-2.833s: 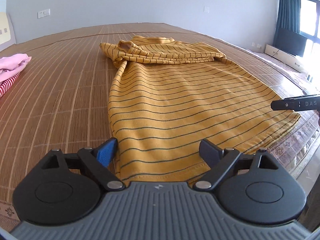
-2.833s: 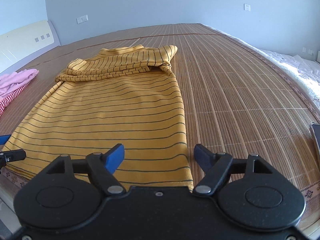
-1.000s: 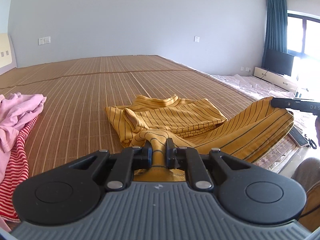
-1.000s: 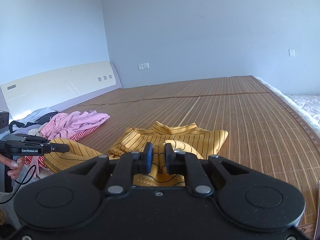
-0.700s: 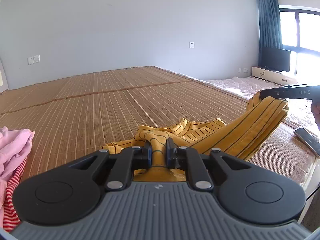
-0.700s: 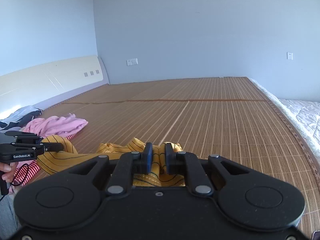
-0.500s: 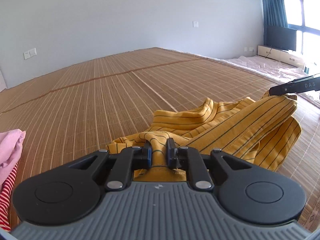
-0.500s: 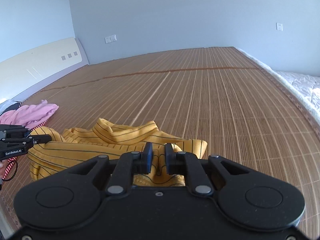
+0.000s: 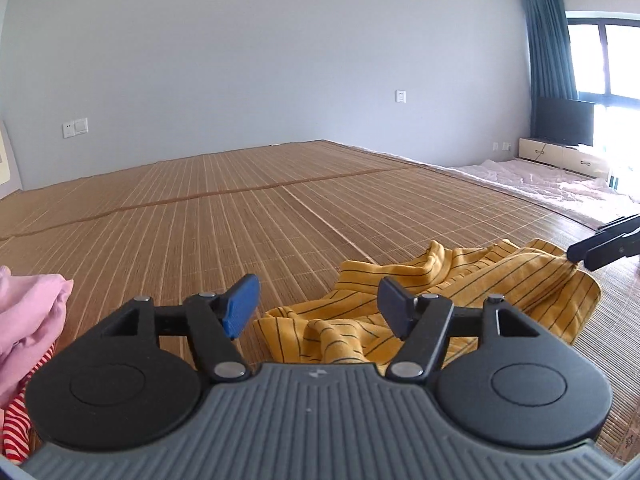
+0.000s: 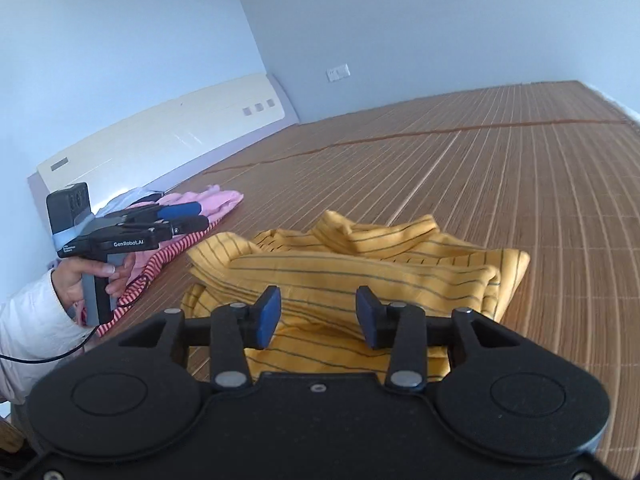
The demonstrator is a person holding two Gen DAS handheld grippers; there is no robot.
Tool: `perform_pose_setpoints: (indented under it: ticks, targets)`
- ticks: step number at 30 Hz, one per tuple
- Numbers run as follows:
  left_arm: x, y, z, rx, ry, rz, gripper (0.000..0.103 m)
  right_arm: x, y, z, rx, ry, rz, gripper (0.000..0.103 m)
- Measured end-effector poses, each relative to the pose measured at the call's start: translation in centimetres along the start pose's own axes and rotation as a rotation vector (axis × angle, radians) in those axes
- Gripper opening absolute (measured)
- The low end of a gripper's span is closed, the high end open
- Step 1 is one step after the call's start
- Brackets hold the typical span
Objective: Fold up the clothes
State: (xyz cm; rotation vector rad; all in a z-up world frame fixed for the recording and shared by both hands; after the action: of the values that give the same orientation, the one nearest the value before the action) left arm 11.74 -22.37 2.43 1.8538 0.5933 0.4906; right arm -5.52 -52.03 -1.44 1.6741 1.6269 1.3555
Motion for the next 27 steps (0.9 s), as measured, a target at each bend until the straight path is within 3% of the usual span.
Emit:
perform_pose_setpoints:
  ticks: [4,7,8,11,13,18,21,23,27]
  targets:
    - [-2.9,0.0,-1.1,0.000,-0.134,0.042,0.071,-0.5,-1.1,2.3,0.140,-0.025,-0.016,0.040]
    - [-5.1,-0.9,-0.6,0.038,-0.244,0.068,0.073,-1.5,-0.6,2.8,0.122,-0.059,-0.003,0.039]
    - [-5.7,-1.4,-0.3,0.057,-0.265,0.078,0.075,-1.8,-0.1,2.8,0.083,-0.092,0.001,0.039]
    - [-7.2,-3.1,0.7,0.124,-0.288,0.118,0.075,-3.3,2.0,1.8,-0.150,-0.198,0.036,0.039]
    - [-7.6,-4.3,1.2,0.176,-0.298,0.152,0.075,-4.0,2.7,0.7,-0.278,-0.222,0.066,0.040]
    - [-7.3,-4.9,2.3,0.222,-0.291,0.199,0.075,-3.1,3.1,-0.7,-0.323,-0.278,-0.005,0.051]
    - [-6.7,-4.3,1.8,0.208,-0.281,0.191,0.075,-3.2,3.1,-0.7,-0.297,-0.262,0.015,0.051]
    - [-6.3,-3.5,0.9,0.188,-0.287,0.196,0.075,-3.2,2.8,-0.4,-0.225,-0.186,0.026,0.051]
    - [-6.5,-2.4,-0.9,0.178,-0.413,0.180,0.078,-2.4,1.4,1.0,-0.056,-0.027,0.028,0.055]
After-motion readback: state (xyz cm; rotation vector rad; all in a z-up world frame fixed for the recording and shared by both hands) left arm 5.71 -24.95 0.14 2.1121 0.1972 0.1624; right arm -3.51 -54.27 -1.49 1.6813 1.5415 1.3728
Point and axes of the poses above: each gripper's, at about its wrist camera, not at the fingertips, and z roughly the way its jaws point, x to its left, y to its top, the point moved 3 cm from there along z, roughly the way its jaws point, and after that the axes turned 1 degree about -y, right-handed, at the moved point
